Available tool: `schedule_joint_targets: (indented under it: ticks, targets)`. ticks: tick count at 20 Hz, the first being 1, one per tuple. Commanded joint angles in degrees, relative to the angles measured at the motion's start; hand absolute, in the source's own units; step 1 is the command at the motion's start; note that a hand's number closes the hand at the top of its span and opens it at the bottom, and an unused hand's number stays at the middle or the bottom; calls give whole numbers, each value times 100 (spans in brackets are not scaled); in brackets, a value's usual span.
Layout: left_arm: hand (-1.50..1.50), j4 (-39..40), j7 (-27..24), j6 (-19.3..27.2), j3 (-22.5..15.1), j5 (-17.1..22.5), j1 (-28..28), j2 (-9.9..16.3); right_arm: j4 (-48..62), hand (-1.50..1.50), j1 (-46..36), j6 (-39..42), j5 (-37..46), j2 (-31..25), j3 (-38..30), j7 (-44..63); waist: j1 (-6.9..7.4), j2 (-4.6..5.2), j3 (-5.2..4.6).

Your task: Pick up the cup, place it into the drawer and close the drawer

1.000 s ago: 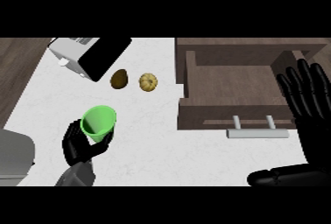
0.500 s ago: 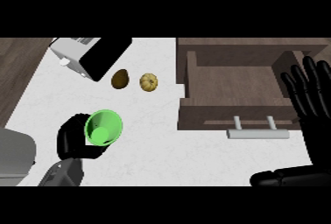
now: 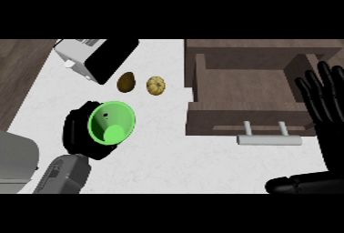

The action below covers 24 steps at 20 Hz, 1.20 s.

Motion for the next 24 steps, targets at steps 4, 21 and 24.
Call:
schedule_joint_targets:
  ticks: [4,21,24]
  targets:
    - [150,-1084,1414,534,-86,87,-729,-183,108,-150,-150,45,-182,-88,-149,86,-54,22,-4]
    - [150,-1212,3346,2037,-161,-808,-3058,-773,-145,-150,222,-47,311,188,314,-100,-103,27,-5]
    - [150,-924,3176,2090,-158,-1025,-3148,-929,369,-150,-14,104,120,27,-43,-387,-82,32,-4]
